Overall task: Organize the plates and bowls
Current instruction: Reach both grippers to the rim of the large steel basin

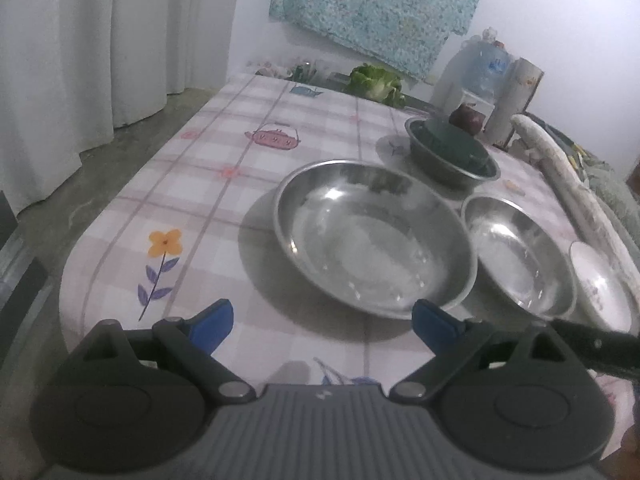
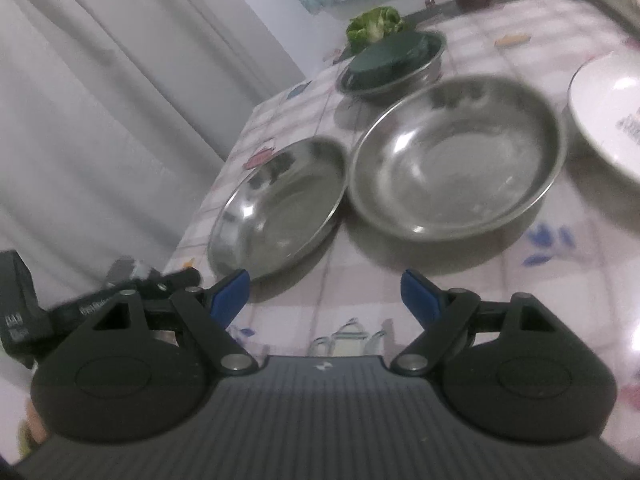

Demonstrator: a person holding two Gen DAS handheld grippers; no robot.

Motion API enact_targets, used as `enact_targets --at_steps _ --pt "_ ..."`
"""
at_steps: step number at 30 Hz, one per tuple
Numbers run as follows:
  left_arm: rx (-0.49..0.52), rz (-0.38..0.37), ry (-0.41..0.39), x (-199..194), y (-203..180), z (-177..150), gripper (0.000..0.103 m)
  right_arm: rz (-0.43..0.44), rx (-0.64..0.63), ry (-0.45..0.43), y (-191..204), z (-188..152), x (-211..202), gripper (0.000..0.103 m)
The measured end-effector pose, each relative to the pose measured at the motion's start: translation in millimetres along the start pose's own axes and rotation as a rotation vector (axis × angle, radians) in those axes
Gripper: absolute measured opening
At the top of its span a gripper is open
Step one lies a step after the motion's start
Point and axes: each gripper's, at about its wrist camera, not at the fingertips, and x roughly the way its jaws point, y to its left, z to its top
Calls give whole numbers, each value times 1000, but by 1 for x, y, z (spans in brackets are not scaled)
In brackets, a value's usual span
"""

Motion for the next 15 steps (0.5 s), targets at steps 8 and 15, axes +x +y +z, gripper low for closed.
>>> enact_targets --at_steps 8,15 --pt "83 48 -74 15 -7 8 79 23 41 -25 7 8 37 72" --pt "98 69 -30 44 -9 22 58 0 99 -45 3 22 65 52"
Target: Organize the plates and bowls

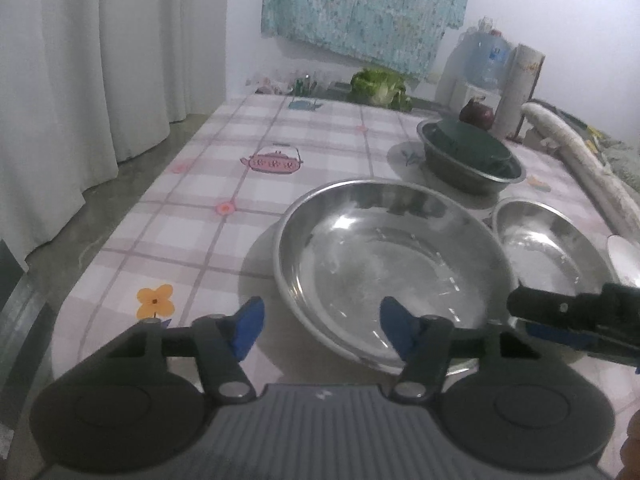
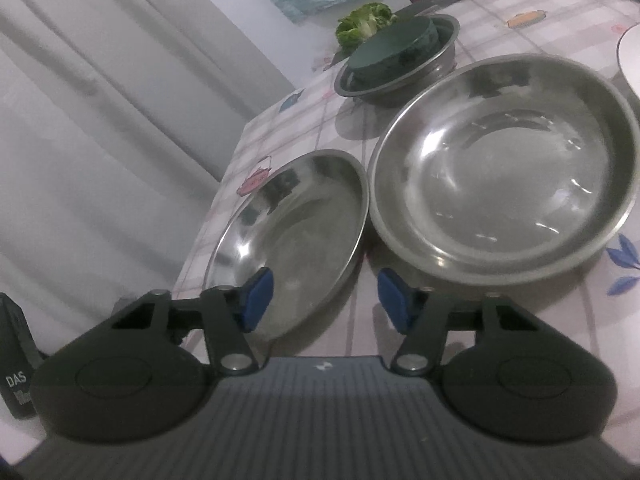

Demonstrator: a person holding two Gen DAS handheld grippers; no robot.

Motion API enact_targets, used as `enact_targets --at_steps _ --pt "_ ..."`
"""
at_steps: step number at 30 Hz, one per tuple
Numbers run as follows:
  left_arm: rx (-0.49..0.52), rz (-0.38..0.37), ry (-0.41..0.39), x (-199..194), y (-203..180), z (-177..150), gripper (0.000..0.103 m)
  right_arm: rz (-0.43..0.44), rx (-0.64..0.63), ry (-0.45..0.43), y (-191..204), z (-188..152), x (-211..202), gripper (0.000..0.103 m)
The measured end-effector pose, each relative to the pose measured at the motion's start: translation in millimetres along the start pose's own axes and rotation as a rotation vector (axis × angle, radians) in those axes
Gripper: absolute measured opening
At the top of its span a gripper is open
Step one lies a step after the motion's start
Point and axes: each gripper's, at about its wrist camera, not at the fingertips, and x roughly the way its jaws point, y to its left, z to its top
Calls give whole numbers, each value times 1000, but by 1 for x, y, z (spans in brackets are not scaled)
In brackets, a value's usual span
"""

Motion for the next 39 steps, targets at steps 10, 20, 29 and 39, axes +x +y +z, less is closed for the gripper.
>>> enact_targets --at_steps 10,20,29,39 --pt "39 36 45 13 -3 -4 30 -19 -31 7 -2 6 18 16" --pt "31 -15 62 -15 -3 -19 30 12 -66 48 -4 -9 -8 15" --pt "12 -82 101 -42 -4 -51 32 24 -92 97 -12 -29 -39 17" --pt "27 -68 69 -40 -3 -45 55 -35 -147 28 -11 -27 -52 18"
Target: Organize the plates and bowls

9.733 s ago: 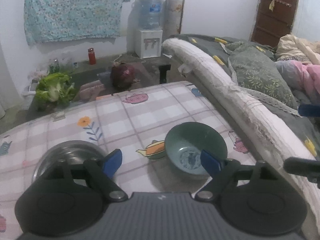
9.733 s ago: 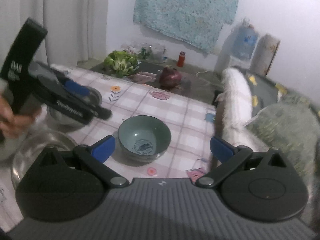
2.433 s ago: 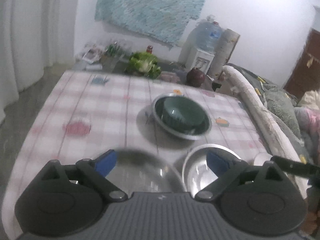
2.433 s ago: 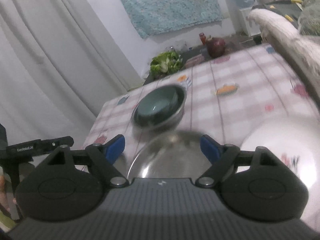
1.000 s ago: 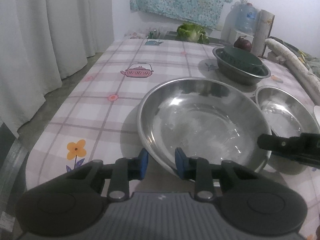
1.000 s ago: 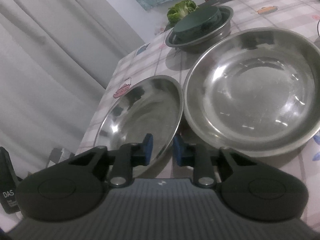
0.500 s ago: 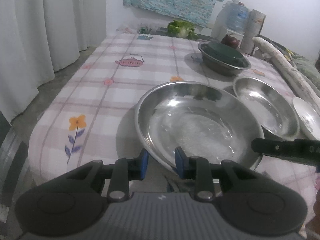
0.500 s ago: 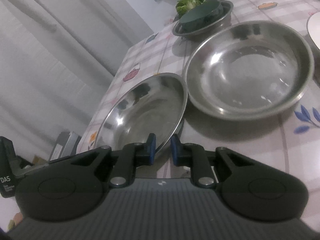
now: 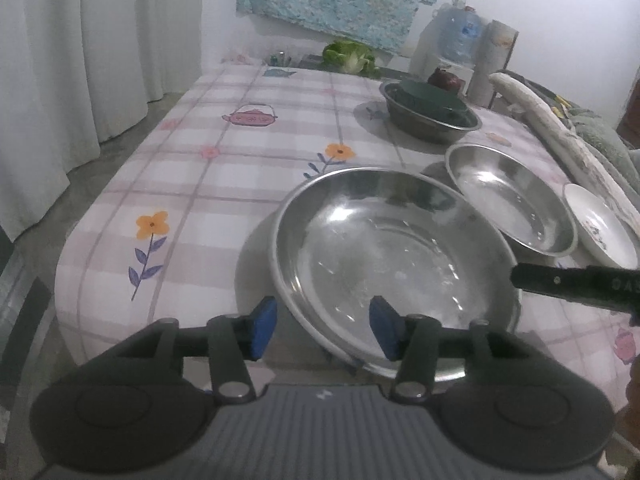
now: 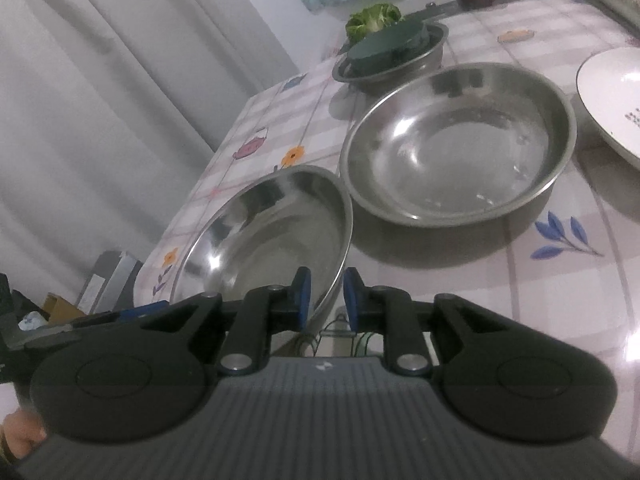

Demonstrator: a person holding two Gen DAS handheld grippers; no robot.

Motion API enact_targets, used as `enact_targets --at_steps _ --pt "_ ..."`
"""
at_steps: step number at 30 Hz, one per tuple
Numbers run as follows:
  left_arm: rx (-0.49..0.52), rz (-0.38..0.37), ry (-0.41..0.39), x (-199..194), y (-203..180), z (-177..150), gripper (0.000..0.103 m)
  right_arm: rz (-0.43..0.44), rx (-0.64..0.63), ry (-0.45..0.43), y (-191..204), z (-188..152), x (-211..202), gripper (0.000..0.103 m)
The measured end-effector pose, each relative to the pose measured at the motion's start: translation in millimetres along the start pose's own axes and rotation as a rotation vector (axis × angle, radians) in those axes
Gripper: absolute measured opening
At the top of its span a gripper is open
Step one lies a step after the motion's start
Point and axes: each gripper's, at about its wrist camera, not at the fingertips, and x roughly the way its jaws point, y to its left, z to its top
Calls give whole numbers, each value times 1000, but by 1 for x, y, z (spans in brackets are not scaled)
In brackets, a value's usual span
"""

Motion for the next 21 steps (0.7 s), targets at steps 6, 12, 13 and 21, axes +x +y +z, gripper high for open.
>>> enact_targets --at_steps 6,12,13,21 --pt "-20 23 17 17 5 4 55 -22 -22 -3 3 3 13 18" --pt "-19 28 12 28 4 11 55 -31 -21 -2 2 7 24 18" --pt "-18 28 12 29 4 11 55 -33 -21 -2 2 8 26 18" --pt "-13 17 15 29 0 13 55 -38 -21 3 4 8 27 18"
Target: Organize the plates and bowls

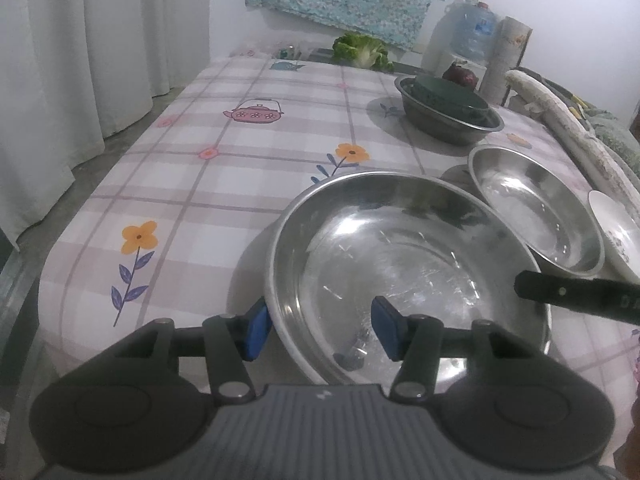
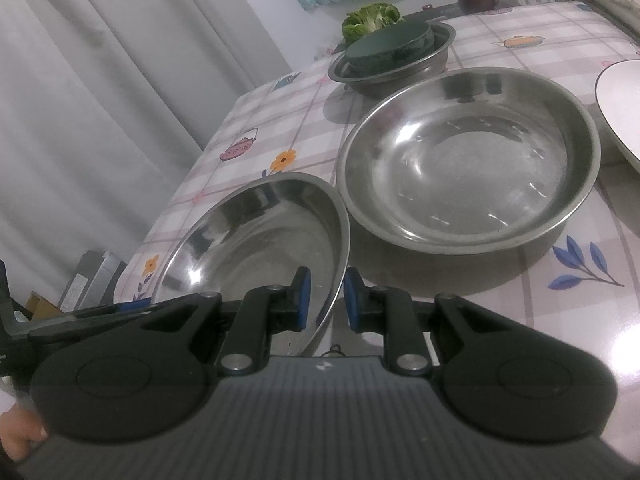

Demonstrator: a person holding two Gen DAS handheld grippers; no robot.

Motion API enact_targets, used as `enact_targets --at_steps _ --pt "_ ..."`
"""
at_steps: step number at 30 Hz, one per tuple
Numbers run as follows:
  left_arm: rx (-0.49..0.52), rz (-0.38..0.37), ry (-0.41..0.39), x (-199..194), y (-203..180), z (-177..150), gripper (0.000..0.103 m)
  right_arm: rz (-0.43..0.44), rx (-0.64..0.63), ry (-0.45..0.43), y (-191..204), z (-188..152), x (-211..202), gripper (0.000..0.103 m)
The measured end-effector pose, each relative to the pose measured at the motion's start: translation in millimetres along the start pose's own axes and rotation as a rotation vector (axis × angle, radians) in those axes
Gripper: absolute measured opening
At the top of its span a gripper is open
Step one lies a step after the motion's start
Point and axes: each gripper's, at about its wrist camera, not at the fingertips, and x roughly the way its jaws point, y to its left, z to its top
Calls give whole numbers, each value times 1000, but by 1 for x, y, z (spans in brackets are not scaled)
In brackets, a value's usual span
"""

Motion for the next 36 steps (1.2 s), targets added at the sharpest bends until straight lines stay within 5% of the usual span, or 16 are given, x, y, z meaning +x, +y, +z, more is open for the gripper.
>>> enact_targets --at_steps 36 --pt "46 -80 29 -23 -21 -24 58 -24 -10 -12 2 -7 -14 25"
